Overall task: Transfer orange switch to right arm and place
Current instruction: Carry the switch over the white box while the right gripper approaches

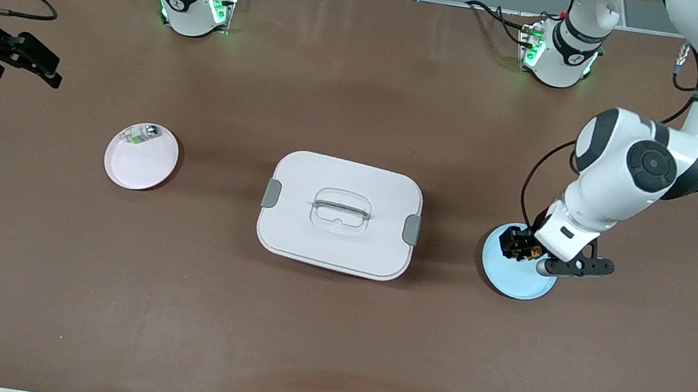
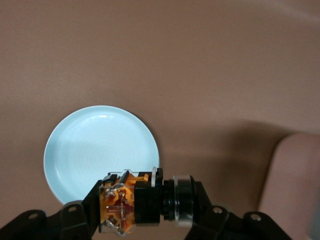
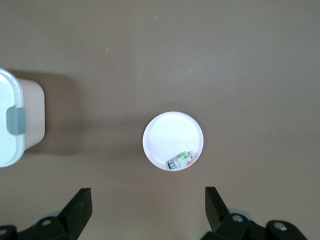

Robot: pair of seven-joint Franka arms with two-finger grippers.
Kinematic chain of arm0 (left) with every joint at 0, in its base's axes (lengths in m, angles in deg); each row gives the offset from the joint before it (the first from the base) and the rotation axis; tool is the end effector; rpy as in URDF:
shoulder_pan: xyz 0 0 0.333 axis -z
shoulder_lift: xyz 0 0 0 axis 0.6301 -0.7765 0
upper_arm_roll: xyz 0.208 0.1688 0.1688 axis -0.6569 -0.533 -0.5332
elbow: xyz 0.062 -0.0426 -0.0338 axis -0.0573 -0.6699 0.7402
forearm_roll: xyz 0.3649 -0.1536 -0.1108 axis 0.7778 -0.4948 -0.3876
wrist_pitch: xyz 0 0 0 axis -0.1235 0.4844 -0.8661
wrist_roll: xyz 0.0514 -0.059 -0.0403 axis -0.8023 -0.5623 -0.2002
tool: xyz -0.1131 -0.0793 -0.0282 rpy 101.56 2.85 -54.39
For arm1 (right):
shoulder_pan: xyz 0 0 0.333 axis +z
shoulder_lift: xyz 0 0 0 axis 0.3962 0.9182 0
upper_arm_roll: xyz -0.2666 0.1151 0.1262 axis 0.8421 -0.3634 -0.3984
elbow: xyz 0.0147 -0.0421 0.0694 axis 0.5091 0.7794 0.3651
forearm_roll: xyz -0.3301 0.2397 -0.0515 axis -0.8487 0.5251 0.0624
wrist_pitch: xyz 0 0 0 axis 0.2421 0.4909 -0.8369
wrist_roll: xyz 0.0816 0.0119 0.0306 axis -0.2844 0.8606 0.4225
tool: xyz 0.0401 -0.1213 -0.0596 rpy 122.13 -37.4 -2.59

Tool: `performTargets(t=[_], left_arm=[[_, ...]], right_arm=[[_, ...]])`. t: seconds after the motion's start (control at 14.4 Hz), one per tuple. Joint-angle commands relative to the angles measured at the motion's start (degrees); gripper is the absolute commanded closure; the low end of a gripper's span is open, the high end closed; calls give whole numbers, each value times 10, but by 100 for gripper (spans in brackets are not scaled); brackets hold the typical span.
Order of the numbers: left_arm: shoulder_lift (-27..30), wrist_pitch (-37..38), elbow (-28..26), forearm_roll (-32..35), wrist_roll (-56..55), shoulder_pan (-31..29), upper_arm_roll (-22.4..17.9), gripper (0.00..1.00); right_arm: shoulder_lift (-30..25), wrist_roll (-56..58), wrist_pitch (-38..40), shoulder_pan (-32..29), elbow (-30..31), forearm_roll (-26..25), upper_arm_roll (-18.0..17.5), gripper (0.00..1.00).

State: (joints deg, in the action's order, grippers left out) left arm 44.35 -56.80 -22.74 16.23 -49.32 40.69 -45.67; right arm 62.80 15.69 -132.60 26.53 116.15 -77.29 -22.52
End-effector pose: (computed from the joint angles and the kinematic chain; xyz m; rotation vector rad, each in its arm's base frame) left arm 0.6131 -0.1824 0.3427 3.0199 0.2162 0.1599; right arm 0.5476 0.0242 0.5858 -3.1216 0.0424 0.0645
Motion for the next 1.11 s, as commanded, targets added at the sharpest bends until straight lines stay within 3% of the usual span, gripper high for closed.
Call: performTargets(t=[0.0, 0.14, 0.28, 0.49, 0.63, 1.04], left_arm=[[-1, 101, 85, 0, -48, -1, 33, 100], [-4, 135, 130, -2, -88, 0, 56, 100], [-4, 152, 148, -13, -125, 0, 84, 100], [-7, 153, 168, -66, -194, 4, 113, 100], [-11, 153, 180, -83, -259, 20, 136, 100], [-30, 153, 221, -142, -420, 85, 144, 100]], right_arm=[[-1, -64, 23, 29, 16, 24, 0, 0], [-18, -113, 16, 37, 58, 81, -1, 0], [-37, -116, -11, 54, 96, 102, -1, 0], [-101, -116, -118, 64, 216, 202, -1, 0], [-129, -117, -182, 98, 270, 227, -1, 0], [-132, -253, -321, 209, 306, 282, -1, 0]])
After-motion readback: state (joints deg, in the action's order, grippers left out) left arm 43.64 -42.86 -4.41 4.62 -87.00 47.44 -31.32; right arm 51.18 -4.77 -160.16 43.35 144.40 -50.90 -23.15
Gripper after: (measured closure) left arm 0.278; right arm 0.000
